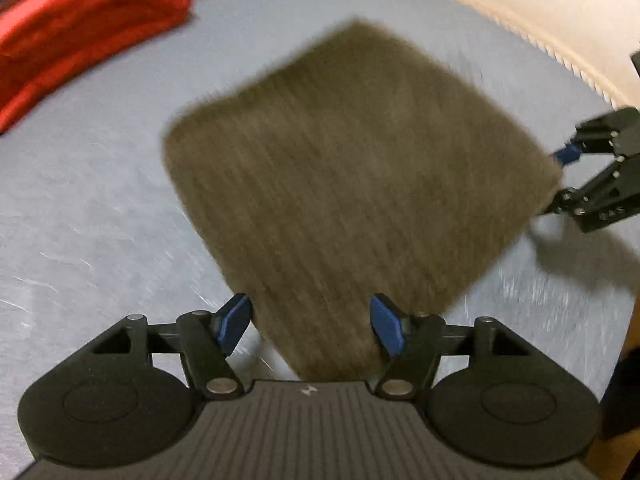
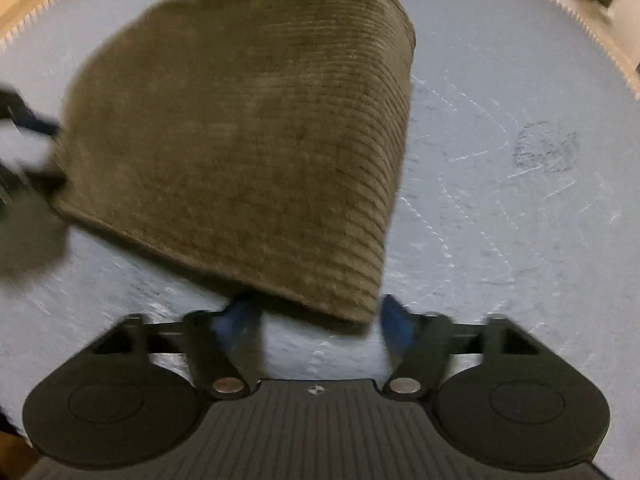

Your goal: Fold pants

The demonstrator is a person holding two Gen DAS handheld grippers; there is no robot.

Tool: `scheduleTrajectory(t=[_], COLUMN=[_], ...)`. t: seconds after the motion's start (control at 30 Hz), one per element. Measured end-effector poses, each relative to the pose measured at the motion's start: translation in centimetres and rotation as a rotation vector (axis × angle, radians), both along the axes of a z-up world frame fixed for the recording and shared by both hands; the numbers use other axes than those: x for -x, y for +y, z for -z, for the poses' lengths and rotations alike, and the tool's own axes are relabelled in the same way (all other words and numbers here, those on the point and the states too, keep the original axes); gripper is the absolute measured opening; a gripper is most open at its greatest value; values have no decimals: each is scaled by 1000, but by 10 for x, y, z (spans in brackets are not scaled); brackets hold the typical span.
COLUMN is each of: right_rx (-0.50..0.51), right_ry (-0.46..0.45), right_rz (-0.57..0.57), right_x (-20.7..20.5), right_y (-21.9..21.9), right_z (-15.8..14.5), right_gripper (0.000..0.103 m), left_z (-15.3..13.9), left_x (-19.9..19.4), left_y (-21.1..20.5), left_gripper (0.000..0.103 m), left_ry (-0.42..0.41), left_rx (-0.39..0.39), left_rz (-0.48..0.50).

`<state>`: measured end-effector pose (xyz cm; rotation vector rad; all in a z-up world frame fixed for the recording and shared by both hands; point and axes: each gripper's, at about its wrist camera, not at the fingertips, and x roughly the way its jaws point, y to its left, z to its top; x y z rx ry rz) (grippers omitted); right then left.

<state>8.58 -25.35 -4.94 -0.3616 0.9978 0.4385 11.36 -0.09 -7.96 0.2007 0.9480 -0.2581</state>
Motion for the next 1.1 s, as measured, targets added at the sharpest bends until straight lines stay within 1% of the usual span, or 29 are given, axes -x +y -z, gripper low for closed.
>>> scheduleTrajectory(t=[0.03,0.1,0.13,0.2,0.27,0.33,0.37,0.43,0.47,0.5,0.53,0.57,0.6,0.67,0.7,0.73,0.8,0.83,0.9,0.93,0.97,1.0,1.03,1.1], right_rx=[-53,-116,-131,-139,-131,-167,-204,-308,-368,-417,-443,-448,-442,-415,-394,-380,-406,-414,-378,-350,-327,-316,-317,-336], right_ry=[-19,-47,-77,-130,-185,-225,-245,-307,-340,-362,-372,-379,-388,-399,-397,-382,-318,-284,-252,-248,-237,-229,-224,-204], right_rz=[-3,6,4,-9,-24,-26,-21,21,54,83,106,123,140,182,215,259,328,358,401,413,423,436,455,487], right_x=[-2,-4,-3,-2,2,6,5,2,-2,-8,-19,-27,-36,-60,-73,-86,-115,-128,-147,-155,-161,-168,-172,-178], right_y=[-3,-11,-14,-16,-16,-19,-21,-28,-31,-31,-25,-16,-9,6,12,15,19,18,25,28,32,33,33,30], right_z=[-15,-41,-55,-70,-82,-100,-110,-128,-132,-130,-126,-119,-110,-90,-80,-69,-47,-37,-17,-9,0,7,11,15], right_gripper=[64,65,66,69,74,74,74,81,82,82,82,82,82,82,82,82,81,78,74,74,75,78,84,86], left_z=[-6,-21,-29,-36,-40,-41,-42,-39,-38,-39,-41,-40,-39,-38,-38,-37,-36,-35,-32,-30,-28,-27,-25,-23], left_x=[2,9,5,5,1,1,-3,-8,-8,-8,-7,-10,-15,-18,-18,-19,-22,-22,-24,-26,-27,-28,-29,-31], left_y=[6,11,13,15,15,8,9,7,8,7,8,6,5,4,5,5,6,7,8,9,10,10,9,8], left_gripper=[73,75,75,77,77,77,77,76,74,73,67,58,54,41,39,38,38,38,38,38,38,38,38,38], left_ry=[-28,-64,-78,-107,-125,-139,-141,-150,-151,-153,-153,-146,-135,-117,-112,-108,-103,-101,-94,-90,-85,-81,-78,-74], left_rx=[17,72,102,143,135,124,125,131,134,137,140,142,145,150,151,152,150,144,130,126,121,113,104,95], left_rz=[-17,-60,-89,-149,-183,-191,-192,-198,-200,-206,-212,-218,-222,-229,-230,-232,-234,-236,-244,-248,-254,-260,-263,-265])
